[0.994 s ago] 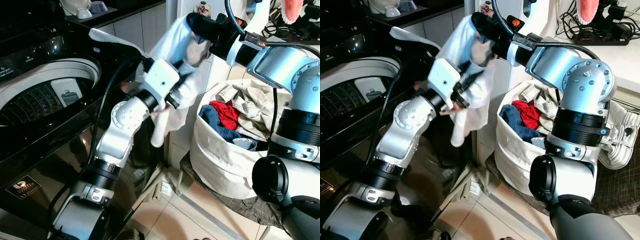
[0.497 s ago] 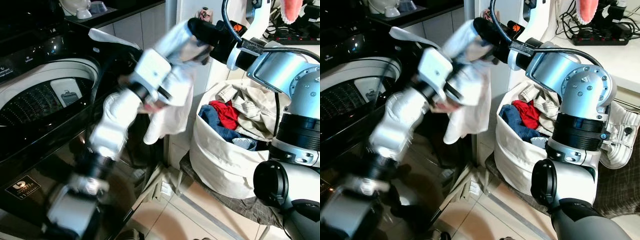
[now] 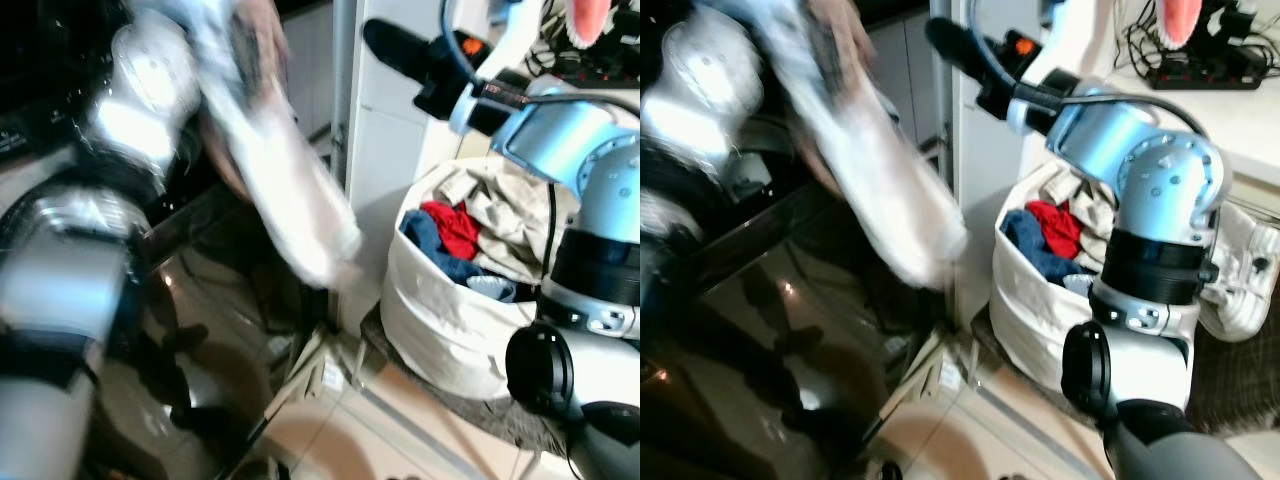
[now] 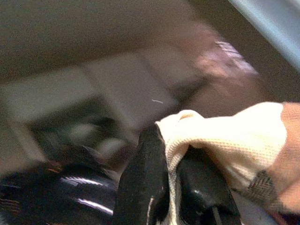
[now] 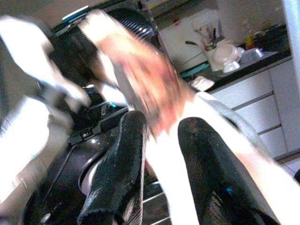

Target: Clothes washing

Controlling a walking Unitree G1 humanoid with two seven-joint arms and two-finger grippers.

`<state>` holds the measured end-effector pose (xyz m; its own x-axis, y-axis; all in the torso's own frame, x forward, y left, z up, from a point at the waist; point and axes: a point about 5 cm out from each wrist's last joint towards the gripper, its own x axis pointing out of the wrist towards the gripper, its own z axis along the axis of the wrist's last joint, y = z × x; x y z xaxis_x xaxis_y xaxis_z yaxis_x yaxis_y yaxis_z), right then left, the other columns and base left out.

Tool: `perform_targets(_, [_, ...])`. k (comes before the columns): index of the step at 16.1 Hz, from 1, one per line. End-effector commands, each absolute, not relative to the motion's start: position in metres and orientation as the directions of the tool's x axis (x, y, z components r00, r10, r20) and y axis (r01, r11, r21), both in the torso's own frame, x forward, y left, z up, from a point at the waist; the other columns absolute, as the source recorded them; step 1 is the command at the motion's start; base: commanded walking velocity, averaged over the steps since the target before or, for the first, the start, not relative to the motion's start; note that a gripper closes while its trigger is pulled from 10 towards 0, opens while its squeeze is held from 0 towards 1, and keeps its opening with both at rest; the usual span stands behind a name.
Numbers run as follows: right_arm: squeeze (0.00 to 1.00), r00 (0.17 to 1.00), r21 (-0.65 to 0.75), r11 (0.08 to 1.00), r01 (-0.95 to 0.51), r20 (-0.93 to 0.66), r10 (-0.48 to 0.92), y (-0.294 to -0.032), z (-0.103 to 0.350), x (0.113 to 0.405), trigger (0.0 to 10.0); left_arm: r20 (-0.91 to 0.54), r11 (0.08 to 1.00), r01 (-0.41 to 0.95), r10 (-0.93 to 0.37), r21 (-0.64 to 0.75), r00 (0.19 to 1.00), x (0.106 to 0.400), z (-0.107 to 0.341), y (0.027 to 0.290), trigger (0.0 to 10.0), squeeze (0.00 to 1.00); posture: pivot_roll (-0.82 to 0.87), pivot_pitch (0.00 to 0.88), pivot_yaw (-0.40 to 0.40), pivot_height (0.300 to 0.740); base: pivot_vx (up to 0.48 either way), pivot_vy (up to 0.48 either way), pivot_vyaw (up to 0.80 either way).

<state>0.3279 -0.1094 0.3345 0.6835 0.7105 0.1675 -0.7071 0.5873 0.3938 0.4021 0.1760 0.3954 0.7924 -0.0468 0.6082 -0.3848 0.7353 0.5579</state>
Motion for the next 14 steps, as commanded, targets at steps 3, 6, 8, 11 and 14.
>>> perform_targets(3, [0.00,0.675,0.359,0.588,-0.725,0.201,0.710,-0.110,0.339,0.321,10.0,0.894,0.385,-0.836,0.060,0.390,0.444,0.368,0.479,0.202,0.0,0.00,-0.08,0.000,0.079,0.740,0.000,0.000,0.00])
perform_targets(6, [0.00,0.682,0.351,0.600,-0.719,0.188,0.707,-0.109,0.332,0.317,10.0,0.852,0.337,-0.815,0.066,0.471,0.519,0.380,0.458,0.207,0.0,0.00,-0.09,0.000,0.085,0.740,0.000,0.000,0.00])
perform_targets(8, [0.00,0.680,0.346,0.603,-0.718,0.166,0.714,-0.105,0.325,0.315,10.0,0.677,0.341,-0.666,0.106,0.663,0.728,0.404,0.402,0.210,0.0,0.00,-0.08,0.000,0.074,0.740,0.000,0.000,0.00])
perform_targets(11, [0.00,0.660,0.327,0.599,-0.731,0.119,0.742,-0.094,0.314,0.310,10.0,0.283,0.437,-0.353,0.217,0.827,0.934,0.421,0.312,0.223,10.0,0.00,-0.08,0.000,0.067,0.740,0.000,0.000,0.00])
perform_targets(14, [0.00,0.646,0.308,0.596,-0.741,0.085,0.759,-0.089,0.308,0.305,10.0,-0.052,0.582,-0.124,0.276,0.803,0.960,0.417,0.246,0.236,10.0,0.00,-0.08,0.000,0.067,0.740,0.000,0.000,0.00])
